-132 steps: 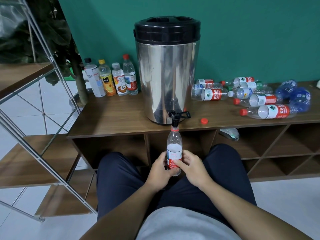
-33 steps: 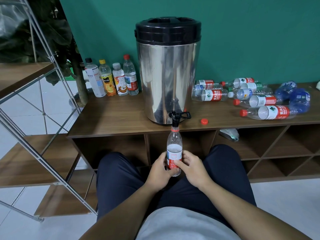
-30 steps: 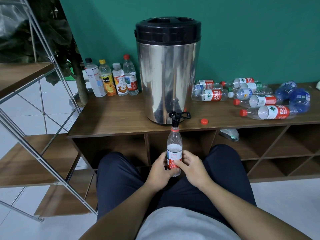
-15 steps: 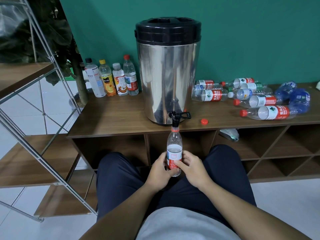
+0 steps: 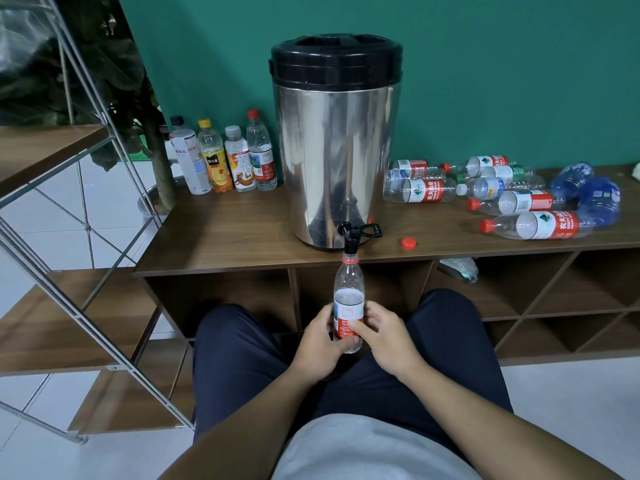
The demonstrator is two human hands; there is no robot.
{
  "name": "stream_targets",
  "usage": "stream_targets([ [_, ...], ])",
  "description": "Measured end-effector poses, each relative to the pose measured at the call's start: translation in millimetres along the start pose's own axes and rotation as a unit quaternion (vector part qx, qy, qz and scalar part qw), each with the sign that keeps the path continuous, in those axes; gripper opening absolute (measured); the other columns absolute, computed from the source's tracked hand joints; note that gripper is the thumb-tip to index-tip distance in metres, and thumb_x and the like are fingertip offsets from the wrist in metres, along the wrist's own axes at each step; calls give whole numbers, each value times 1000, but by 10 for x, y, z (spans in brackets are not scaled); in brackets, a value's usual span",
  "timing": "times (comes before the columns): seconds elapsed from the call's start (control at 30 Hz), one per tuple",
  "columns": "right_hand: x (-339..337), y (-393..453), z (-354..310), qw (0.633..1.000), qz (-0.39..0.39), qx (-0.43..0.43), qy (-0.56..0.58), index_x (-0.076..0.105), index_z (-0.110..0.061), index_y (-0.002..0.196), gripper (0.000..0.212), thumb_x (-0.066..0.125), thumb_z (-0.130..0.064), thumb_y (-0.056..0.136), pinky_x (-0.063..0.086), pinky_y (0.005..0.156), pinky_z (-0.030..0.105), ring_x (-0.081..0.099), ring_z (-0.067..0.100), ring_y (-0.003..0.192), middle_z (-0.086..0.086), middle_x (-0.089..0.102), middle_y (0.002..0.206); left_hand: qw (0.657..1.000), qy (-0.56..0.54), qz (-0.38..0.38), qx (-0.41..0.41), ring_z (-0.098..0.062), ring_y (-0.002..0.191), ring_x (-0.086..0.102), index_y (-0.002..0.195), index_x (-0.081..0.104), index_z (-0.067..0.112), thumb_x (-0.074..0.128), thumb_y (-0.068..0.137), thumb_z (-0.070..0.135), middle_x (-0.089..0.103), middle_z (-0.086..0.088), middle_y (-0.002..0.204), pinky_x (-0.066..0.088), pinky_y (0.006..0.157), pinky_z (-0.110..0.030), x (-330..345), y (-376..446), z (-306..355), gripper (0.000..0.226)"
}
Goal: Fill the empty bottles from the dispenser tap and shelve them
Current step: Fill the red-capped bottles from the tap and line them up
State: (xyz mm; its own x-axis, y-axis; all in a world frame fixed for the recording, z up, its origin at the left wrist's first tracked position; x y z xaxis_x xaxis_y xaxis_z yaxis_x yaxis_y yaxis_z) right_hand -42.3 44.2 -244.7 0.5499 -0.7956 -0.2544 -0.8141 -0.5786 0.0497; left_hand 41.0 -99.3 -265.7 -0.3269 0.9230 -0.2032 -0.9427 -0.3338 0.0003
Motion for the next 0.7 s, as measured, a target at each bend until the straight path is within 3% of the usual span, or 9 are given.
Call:
stream_targets([
  [0.33, 1, 12, 28, 1000, 0, -2, -1, 74, -22, 133, 33, 79, -14, 101, 62, 104, 45, 77, 13, 115, -8, 81, 123, 1000, 5, -3, -10, -10, 126, 74, 146, 64, 28, 94, 88, 10, 78, 11, 133, 61, 111, -44, 0, 9, -21, 67],
  [0.7, -2, 13, 21, 1000, 4, -3, -8, 73, -22, 137, 37, 80, -15, 101, 61, 105, 38, 76, 8, 117, -12, 80, 124, 1000, 12, -4, -12, -7, 127, 73, 148, 62, 32, 95, 88, 14, 77, 14, 135, 62, 111, -42, -10, 1, -3, 70],
])
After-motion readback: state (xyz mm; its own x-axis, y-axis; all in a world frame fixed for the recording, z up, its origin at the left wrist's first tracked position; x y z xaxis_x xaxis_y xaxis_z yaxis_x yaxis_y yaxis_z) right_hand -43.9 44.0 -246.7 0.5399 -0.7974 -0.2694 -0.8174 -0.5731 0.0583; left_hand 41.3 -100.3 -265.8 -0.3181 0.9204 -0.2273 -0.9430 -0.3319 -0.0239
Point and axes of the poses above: each hand's wrist, its own y-axis towards the middle knuckle, its own x-axis out of the palm, z = x × y, the point moved 5 cm from there along y, towards the middle knuckle
